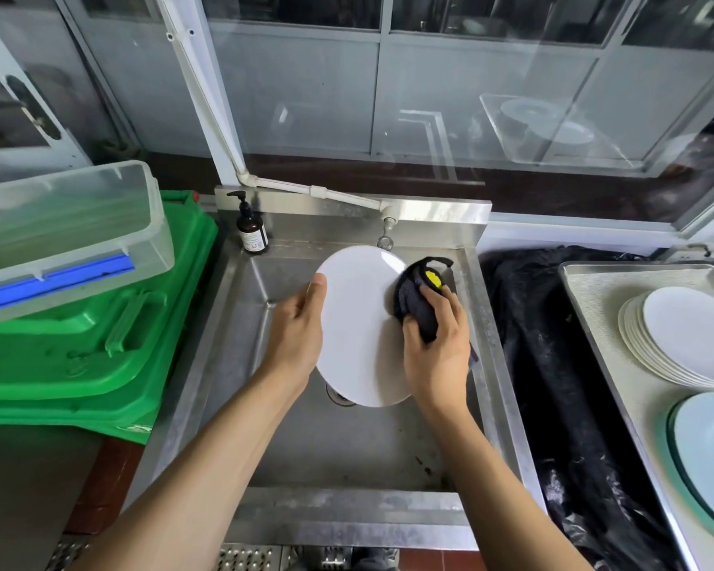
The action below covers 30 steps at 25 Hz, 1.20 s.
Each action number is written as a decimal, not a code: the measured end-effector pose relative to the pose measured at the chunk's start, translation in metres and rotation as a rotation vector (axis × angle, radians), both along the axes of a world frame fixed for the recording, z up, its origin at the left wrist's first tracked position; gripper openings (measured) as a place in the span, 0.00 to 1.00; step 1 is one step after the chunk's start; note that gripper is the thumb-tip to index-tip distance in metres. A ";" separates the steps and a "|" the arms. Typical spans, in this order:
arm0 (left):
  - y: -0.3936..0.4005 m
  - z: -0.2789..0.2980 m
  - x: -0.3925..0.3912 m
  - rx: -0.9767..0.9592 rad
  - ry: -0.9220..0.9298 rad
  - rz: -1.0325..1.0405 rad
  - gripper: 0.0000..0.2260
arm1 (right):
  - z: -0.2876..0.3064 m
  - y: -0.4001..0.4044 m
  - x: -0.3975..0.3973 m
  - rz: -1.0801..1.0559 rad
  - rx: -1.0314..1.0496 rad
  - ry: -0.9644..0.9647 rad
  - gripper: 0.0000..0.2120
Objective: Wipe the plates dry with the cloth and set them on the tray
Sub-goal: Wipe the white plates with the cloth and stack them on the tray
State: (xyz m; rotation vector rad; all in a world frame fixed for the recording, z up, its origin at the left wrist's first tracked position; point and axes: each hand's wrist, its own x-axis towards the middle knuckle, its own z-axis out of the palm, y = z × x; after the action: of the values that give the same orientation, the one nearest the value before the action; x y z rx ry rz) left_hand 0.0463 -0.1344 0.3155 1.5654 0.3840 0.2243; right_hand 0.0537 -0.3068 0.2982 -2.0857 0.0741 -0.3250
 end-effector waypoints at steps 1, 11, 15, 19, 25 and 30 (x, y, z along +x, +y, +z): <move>0.000 0.002 0.002 0.007 0.008 0.005 0.18 | -0.002 -0.001 -0.005 0.006 0.000 0.006 0.22; -0.013 0.011 0.011 0.118 -0.042 0.038 0.14 | -0.008 0.012 -0.049 0.337 0.105 -0.102 0.22; -0.030 0.014 0.003 0.177 -0.069 -0.013 0.16 | 0.006 0.001 -0.015 0.025 0.183 0.041 0.21; -0.044 0.016 0.010 0.147 -0.066 -0.013 0.15 | 0.014 0.017 -0.019 0.264 0.132 -0.143 0.22; -0.054 0.018 0.019 0.168 -0.082 0.004 0.14 | 0.006 -0.030 0.008 0.064 0.170 -0.033 0.22; -0.080 0.027 0.034 0.170 -0.090 0.091 0.16 | 0.005 -0.031 -0.013 0.296 0.195 -0.128 0.21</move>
State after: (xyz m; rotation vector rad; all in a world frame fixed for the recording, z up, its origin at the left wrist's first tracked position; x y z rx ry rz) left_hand 0.0805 -0.2147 0.3428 1.6998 0.3736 0.4051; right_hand 0.0408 -0.3373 0.3036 -1.8457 -0.2673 -0.2578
